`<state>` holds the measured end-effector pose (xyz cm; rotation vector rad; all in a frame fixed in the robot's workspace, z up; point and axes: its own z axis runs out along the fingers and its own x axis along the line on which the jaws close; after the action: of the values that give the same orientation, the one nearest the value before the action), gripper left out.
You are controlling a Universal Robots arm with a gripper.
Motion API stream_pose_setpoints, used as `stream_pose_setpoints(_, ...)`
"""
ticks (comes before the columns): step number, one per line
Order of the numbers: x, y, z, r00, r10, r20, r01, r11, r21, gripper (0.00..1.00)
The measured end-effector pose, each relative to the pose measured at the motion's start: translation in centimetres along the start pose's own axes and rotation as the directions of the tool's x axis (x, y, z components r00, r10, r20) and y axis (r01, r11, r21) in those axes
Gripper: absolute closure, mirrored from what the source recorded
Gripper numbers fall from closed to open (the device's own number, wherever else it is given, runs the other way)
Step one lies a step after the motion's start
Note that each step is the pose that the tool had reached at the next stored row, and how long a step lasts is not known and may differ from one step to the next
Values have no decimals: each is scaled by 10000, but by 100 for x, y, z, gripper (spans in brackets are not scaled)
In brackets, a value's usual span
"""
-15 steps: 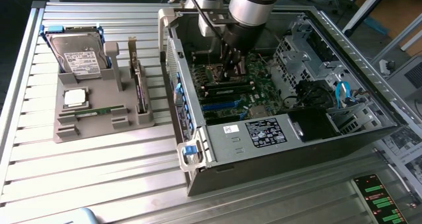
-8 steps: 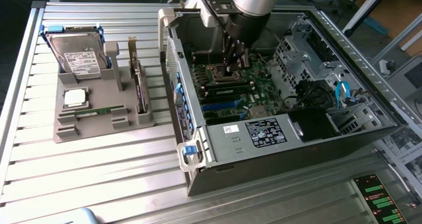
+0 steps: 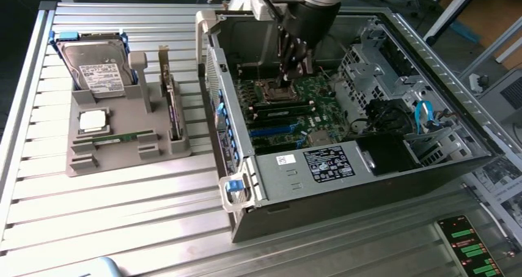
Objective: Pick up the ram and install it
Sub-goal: 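Press down the ram until it locks into place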
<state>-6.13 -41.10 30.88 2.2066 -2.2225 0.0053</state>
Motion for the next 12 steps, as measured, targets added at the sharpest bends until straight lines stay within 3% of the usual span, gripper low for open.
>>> stream_pose_setpoints(12, 2, -4, -264, 10000, 0, -96, 0, 10000, 0, 90)
